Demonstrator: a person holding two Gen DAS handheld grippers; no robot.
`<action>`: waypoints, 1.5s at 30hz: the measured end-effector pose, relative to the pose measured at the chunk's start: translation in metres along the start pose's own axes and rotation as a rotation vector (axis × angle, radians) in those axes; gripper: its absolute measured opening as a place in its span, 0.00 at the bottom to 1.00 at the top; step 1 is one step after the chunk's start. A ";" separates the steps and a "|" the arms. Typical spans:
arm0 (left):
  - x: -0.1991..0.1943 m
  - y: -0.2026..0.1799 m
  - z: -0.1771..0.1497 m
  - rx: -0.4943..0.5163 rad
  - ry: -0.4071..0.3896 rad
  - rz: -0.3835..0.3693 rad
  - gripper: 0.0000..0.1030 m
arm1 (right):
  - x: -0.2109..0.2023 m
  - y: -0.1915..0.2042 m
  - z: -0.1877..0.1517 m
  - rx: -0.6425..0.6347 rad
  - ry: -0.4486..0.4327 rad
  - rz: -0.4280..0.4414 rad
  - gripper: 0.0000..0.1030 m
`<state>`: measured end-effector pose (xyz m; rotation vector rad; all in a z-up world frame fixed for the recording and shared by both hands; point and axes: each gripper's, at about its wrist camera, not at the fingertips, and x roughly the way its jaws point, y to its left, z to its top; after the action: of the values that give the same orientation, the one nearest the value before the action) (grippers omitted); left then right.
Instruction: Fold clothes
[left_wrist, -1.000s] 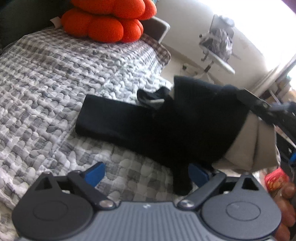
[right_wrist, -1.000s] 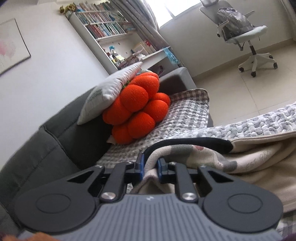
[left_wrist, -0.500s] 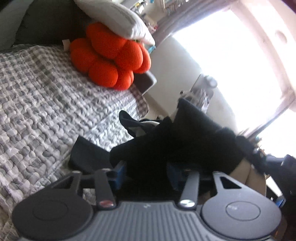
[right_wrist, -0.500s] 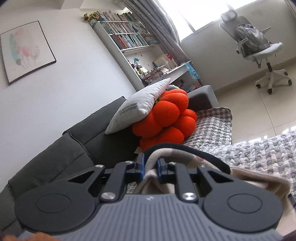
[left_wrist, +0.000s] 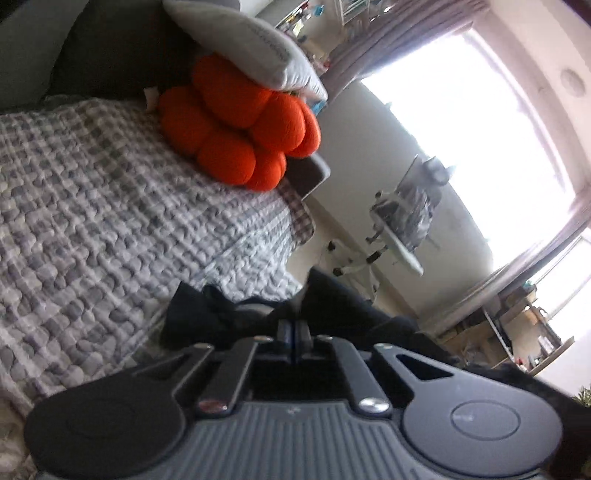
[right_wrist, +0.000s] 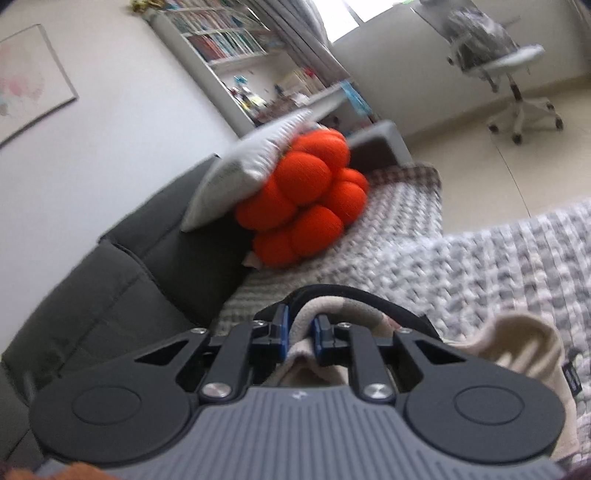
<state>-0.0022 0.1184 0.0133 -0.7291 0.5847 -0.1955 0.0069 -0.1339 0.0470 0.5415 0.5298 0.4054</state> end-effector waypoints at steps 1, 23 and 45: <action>0.003 0.000 0.000 0.008 0.018 0.000 0.11 | 0.003 -0.004 -0.002 -0.001 0.009 -0.016 0.17; 0.047 0.008 -0.017 0.083 0.198 0.133 0.40 | 0.020 -0.068 -0.005 -0.056 0.052 -0.216 0.44; 0.039 0.015 -0.006 0.068 0.107 0.272 0.82 | -0.018 -0.003 -0.008 -0.196 0.171 0.058 0.48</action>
<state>0.0256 0.1119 -0.0175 -0.5685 0.7692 -0.0022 -0.0117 -0.1421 0.0457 0.3352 0.6313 0.5562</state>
